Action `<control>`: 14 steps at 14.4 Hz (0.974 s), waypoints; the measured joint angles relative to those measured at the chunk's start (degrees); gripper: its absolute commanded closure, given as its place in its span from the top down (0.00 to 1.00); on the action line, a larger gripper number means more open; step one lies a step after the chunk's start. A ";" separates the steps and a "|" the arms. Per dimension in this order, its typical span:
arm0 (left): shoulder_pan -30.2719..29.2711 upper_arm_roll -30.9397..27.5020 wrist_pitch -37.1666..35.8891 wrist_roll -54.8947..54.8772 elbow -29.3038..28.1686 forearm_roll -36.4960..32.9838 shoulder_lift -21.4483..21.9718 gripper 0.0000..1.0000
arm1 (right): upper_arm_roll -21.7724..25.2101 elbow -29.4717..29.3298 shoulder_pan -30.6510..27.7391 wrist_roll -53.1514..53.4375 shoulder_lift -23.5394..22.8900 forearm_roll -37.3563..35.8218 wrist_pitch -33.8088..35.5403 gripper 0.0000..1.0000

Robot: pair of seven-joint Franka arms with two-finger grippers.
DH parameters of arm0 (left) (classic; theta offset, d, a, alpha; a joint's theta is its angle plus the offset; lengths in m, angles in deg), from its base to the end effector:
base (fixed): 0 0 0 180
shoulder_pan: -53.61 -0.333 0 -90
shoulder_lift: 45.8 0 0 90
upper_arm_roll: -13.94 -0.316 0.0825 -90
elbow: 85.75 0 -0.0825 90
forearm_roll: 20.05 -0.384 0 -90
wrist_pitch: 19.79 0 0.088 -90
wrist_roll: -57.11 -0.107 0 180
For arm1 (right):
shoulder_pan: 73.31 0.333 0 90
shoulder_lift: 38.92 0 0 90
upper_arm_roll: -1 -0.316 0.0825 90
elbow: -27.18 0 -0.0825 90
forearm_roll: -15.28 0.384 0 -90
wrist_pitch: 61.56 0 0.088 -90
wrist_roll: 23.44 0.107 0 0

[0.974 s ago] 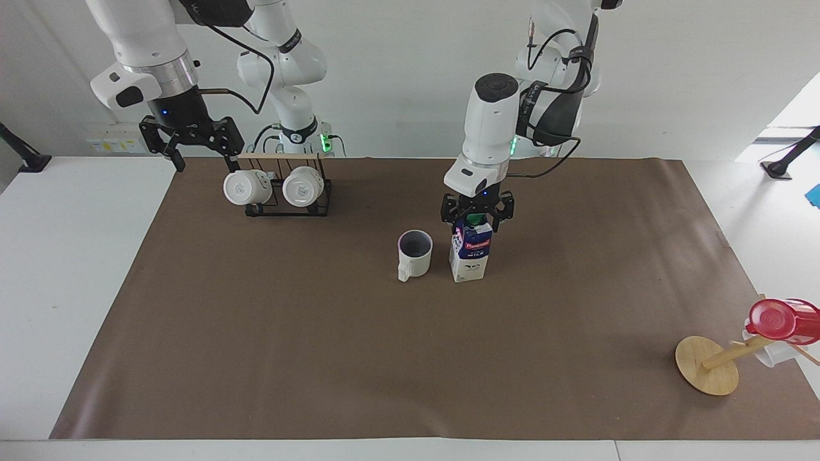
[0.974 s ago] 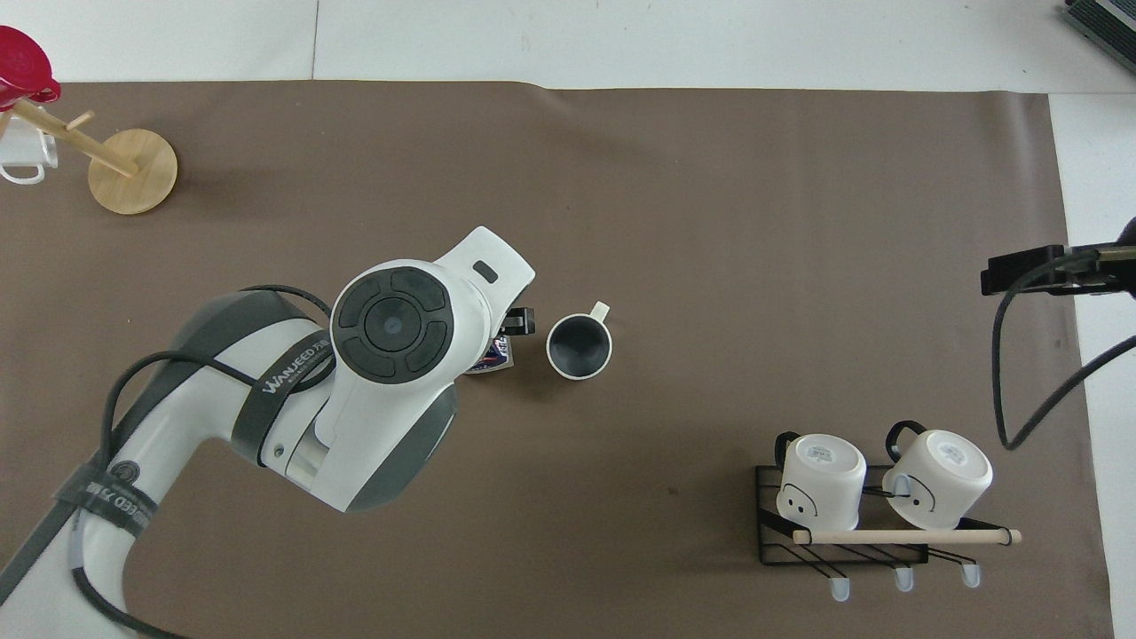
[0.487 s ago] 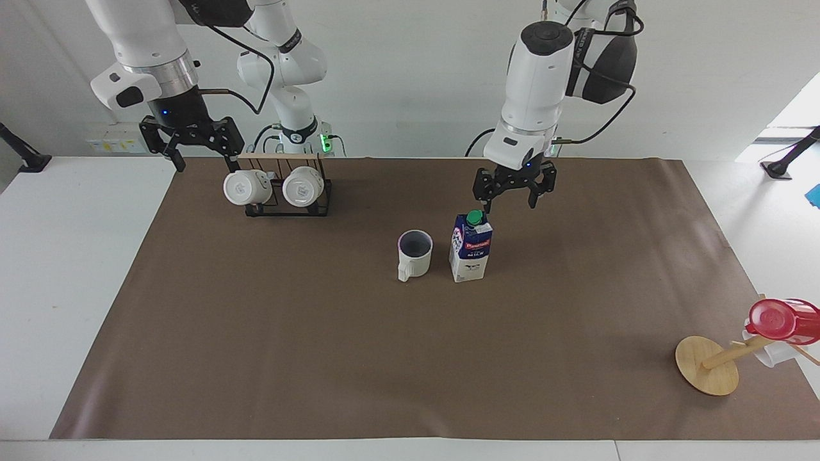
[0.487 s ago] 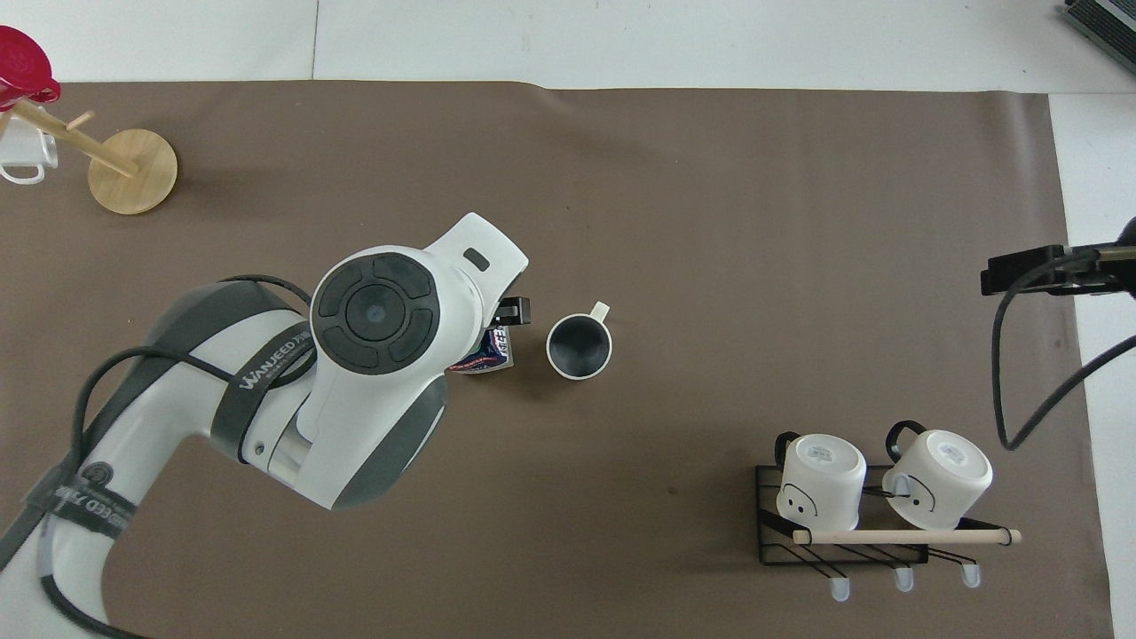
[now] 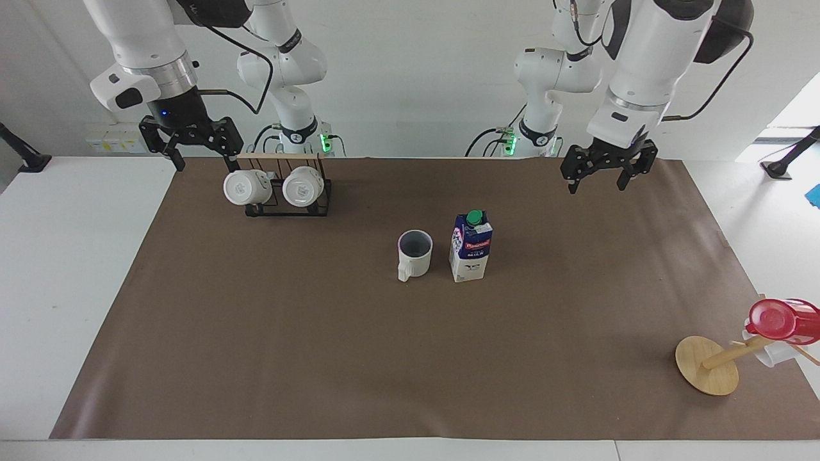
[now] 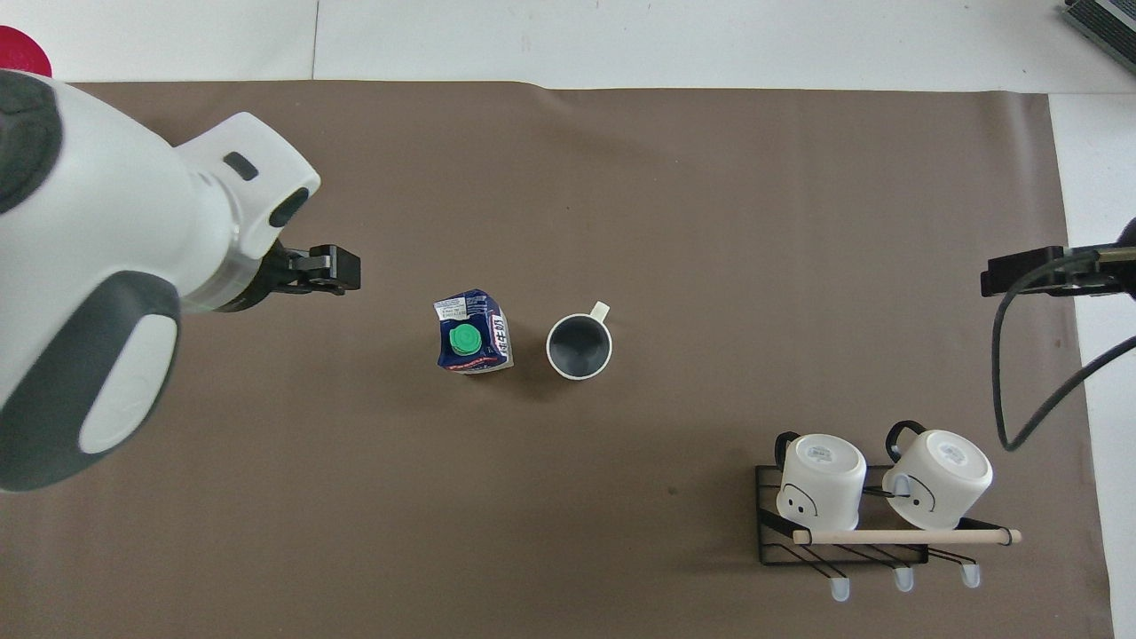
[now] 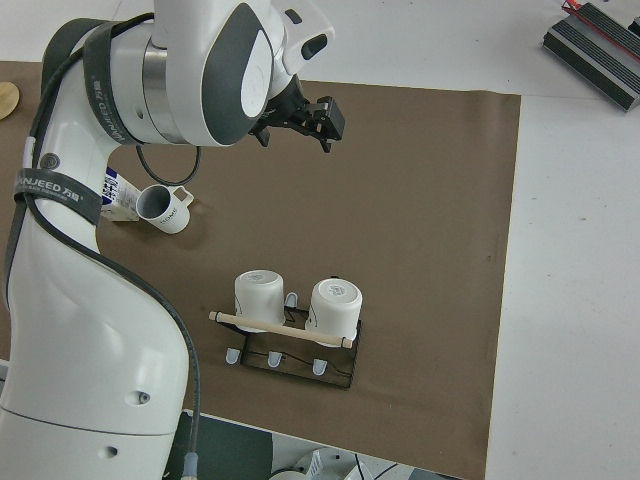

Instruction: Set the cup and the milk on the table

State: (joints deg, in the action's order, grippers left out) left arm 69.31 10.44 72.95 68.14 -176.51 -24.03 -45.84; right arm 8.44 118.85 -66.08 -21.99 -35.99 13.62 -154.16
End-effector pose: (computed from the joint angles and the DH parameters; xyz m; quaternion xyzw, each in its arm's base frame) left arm 0.5483 -0.1113 0.6224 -0.9992 0.0113 -0.0236 0.0306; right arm 0.5434 -0.0069 0.6427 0.9993 -0.0143 0.0336 0.0108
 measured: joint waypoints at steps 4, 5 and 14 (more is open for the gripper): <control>-3.29 0.02 -1.84 -1.84 0.45 0.04 0.64 1.00 | 0.00 0.00 -0.09 0.00 0.00 0.00 0.00 1.00; -3.48 -0.06 -2.56 -2.63 0.79 0.04 0.67 1.00 | 0.00 0.00 -0.09 0.00 0.01 0.00 0.00 1.00; -5.92 -2.33 -5.12 -9.10 1.25 3.10 0.80 1.00 | -0.01 0.00 -0.09 0.00 0.01 0.00 0.00 1.00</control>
State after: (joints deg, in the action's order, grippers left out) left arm 63.39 8.11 67.83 59.05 -175.26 -20.93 -45.04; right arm 8.43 118.85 -66.17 -21.99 -35.98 13.62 -154.17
